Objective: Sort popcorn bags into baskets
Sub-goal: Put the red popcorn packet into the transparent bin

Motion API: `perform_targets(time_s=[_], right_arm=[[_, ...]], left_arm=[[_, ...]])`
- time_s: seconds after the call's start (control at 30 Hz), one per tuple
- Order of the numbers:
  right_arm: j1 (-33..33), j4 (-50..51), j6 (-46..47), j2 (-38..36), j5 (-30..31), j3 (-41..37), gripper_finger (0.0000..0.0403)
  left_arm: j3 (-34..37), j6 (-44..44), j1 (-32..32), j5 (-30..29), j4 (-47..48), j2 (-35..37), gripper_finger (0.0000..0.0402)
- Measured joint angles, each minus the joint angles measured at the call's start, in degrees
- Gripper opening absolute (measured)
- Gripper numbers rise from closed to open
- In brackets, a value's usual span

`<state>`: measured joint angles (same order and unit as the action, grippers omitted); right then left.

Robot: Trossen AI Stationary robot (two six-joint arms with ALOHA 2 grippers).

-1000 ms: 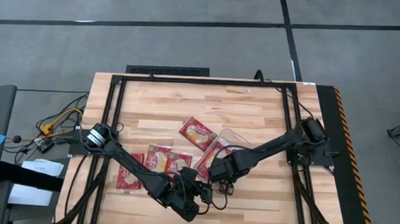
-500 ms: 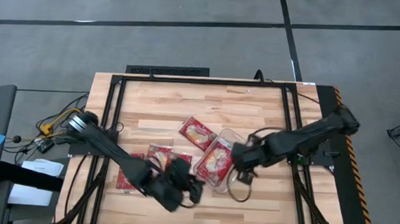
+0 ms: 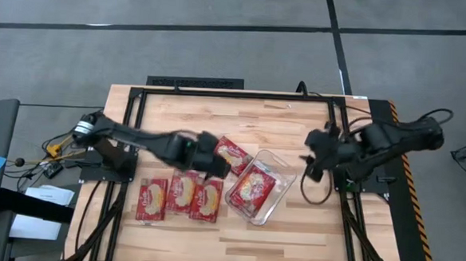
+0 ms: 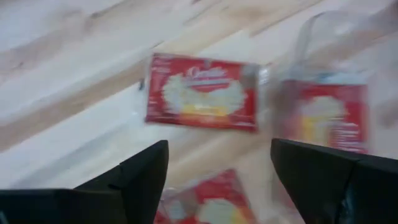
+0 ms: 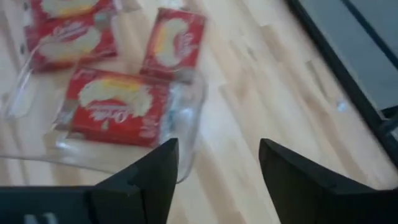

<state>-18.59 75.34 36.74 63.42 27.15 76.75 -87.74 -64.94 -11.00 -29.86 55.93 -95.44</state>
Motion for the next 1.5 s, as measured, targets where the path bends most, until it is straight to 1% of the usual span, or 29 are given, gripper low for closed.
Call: perform_targets(time_s=[0.07, 0.17, 0.2, 0.3, 0.4, 0.47, 0.57, 0.63, 0.67, 0.73, 0.8, 0.83, 0.9, 0.97, 1.1, 1.2, 1.37, 1.43, 1.5], right_arm=[[2.0, 0.1, -1.6, -1.5, 0.2, 0.0, 0.0254], [5.0, 1.1, -3.9, -3.3, 0.2, 0.0, 0.0255], [6.1, 1.2, -4.6, -4.0, 0.2, 0.0, 0.0255], [8.7, 1.5, -5.7, -5.4, 0.2, 0.0, 0.0255], [10.5, 2.0, -5.8, -6.8, 0.2, 0.0, 0.0255], [11.2, 2.6, -5.9, -7.6, 0.2, 0.0, 0.0255], [12.0, 3.6, -5.9, -8.6, 1.0, -0.1, 0.0255], [12.1, 4.2, -5.8, -9.6, 1.5, -0.8, 0.0255], [12.1, 4.2, -5.7, -10.1, 1.5, -1.4, 0.0255], [12.1, 3.8, -4.5, -10.9, 1.5, -2.9, 0.0255], [12.0, 4.3, -2.5, -11.6, 1.4, -4.3, 0.0255], [12.0, 4.2, -1.6, -11.7, 1.4, -4.9, 0.0255], [12.0, 4.0, 0.5, -11.8, 1.4, -5.9, 0.0255], [12.0, 3.9, 2.8, -11.8, 1.4, -6.7, 0.0255], [12.0, 3.5, 5.6, -11.6, 1.4, -7.5, 0.0255], [12.0, 3.3, 7.3, -11.6, 1.5, -7.6, 0.0255], [12.0, 2.4, 9.8, -11.6, 4.0, -7.6, 0.0255], [12.0, 1.7, 9.9, -11.6, 4.6, -7.6, 0.0255], [12.0, 1.6, 9.9, -11.6, 4.9, -7.6, 0.0255]], left_arm=[[2.6, 4.6, 4.3, 4.7, -3.8, 0.0, 0.0274], [6.7, 12.6, 11.3, 13.6, -8.9, 0.0, 0.0275], [7.8, 14.7, 13.5, 15.6, -10.2, 0.0, 0.0275], [10.6, 19.4, 19.8, 18.0, -13.8, 0.0, 0.0275], [12.4, 21.9, 25.4, 19.7, -13.4, 0.0, 0.0275], [14.1, 25.2, 28.4, 23.2, -18.5, 0.0, 0.0275], [16.3, 31.5, 31.6, 30.9, -26.5, -0.2, 0.0275], [16.3, 38.8, 32.5, 35.4, -30.6, -0.9, 0.0275], [16.3, 43.4, 32.6, 37.3, -31.1, -1.2, 0.0275], [16.4, 52.1, 32.2, 38.2, -30.7, -1.2, 0.0275], [16.3, 56.1, 31.8, 37.2, -29.2, -1.2, 0.0275], [16.3, 56.2, 31.7, 36.1, -26.8, -1.2, 0.0275], [16.5, 53.8, 32.8, 33.4, -20.7, -1.2, 0.0275], [17.8, 50.4, 35.0, 33.4, -19.6, -1.2, 0.0275], [22.1, 46.8, 39.1, 41.5, -23.8, -1.1, 0.0275], [24.6, 44.8, 40.8, 42.5, -29.1, -0.8, 0.0275], [27.9, 43.1, 41.9, 41.6, -31.3, -0.9, 0.0275], [29.8, 41.6, 41.9, 43.5, -33.0, -0.9, 0.0275], [31.4, 39.9, 41.7, 46.7, -37.6, -0.9, 0.0275]])
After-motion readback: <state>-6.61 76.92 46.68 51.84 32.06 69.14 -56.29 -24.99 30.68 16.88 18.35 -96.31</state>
